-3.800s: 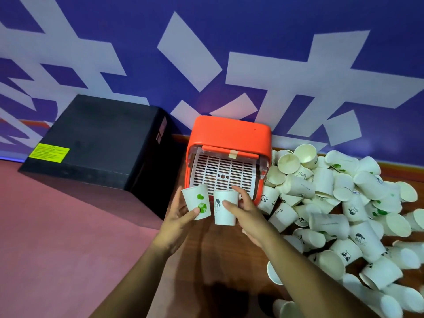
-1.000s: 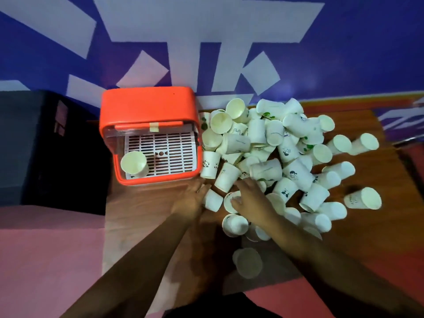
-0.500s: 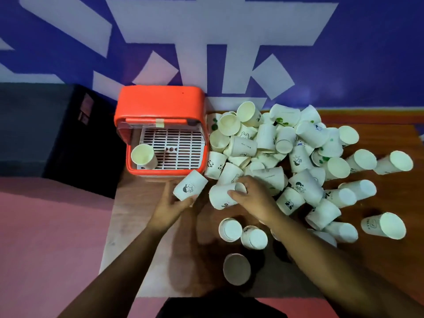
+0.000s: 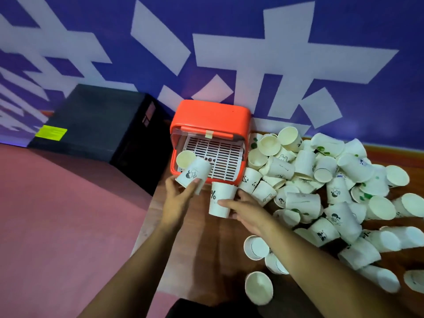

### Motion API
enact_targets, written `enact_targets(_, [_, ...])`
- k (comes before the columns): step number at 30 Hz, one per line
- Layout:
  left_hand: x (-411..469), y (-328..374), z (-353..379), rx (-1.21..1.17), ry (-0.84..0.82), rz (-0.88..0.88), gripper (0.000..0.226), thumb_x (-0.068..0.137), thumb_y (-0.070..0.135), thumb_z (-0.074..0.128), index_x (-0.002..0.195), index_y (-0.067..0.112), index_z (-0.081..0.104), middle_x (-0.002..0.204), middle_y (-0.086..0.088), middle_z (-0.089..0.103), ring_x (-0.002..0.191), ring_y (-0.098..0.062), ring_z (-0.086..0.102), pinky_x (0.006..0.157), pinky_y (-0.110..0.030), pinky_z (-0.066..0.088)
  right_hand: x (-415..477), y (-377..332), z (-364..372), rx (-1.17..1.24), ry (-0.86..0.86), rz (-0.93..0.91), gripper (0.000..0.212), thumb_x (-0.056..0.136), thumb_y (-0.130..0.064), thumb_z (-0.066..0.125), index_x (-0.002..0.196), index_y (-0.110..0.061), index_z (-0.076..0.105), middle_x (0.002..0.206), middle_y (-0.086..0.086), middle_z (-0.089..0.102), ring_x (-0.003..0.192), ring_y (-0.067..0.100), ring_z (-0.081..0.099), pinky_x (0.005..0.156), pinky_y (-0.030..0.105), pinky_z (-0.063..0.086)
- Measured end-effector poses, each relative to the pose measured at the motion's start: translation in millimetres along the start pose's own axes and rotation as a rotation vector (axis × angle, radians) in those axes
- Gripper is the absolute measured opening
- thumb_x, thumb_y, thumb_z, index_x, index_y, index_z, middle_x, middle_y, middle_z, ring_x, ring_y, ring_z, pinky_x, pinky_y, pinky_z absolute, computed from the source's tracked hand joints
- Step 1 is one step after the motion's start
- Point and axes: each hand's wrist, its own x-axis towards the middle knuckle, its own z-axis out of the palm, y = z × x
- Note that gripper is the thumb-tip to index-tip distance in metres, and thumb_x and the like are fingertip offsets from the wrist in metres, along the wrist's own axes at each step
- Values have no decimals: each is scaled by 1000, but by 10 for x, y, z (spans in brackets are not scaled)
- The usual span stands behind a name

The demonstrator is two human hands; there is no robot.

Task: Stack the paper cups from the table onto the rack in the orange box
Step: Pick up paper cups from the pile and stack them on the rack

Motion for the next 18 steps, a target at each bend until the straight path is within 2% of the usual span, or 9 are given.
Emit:
enact_targets(3, [336,188,-311,174,86,123,70,74,60,74,129,28,47,129,-2,55,114,-16,63,101,-49,53,148,-132,127,-66,69,-69,72,60,-33,84,125,-30,54,122,-5,69,112,13,65,98,43,52])
enact_targets(6, [664,349,-466,363,73,165,71,85,40,70,148,31,40,134,1,34,119,-16,51,109,-35,43,308,-277,238,-118,123,-143,76,58,-34,84,127,-29,52,124,-8,67,113,12,64,97,47,53])
enact_targets(8, [843,406,-491,440,8,182,81,81,36,66,154,25,33,134,2,29,121,-13,44,108,-26,35,420,-361,301,-146,173,-186,74,57,-35,82,125,-29,52,122,-8,66,111,11,64,95,46,54])
enact_targets(11, [1079,374,-483,587,-79,266,86,82,30,75,154,16,29,138,3,31,126,-11,38,105,-25,31,565,-426,358,-162,248,-209,67,62,-31,82,122,-30,52,121,-8,65,109,9,63,92,40,56])
enact_targets(14, [1298,271,-437,684,-113,375,78,80,23,83,144,14,40,138,1,40,127,-12,41,105,-23,32,676,-412,382,-162,280,-200,57,70,-24,82,118,-34,51,121,-6,65,107,10,64,84,34,58])
enact_targets(18, [1573,79,-407,851,-210,436,77,75,16,85,142,8,48,144,-8,47,132,-25,45,112,-27,31,812,-352,389,-190,320,-187,65,57,-41,82,114,-41,52,118,-11,66,107,10,65,89,41,57])
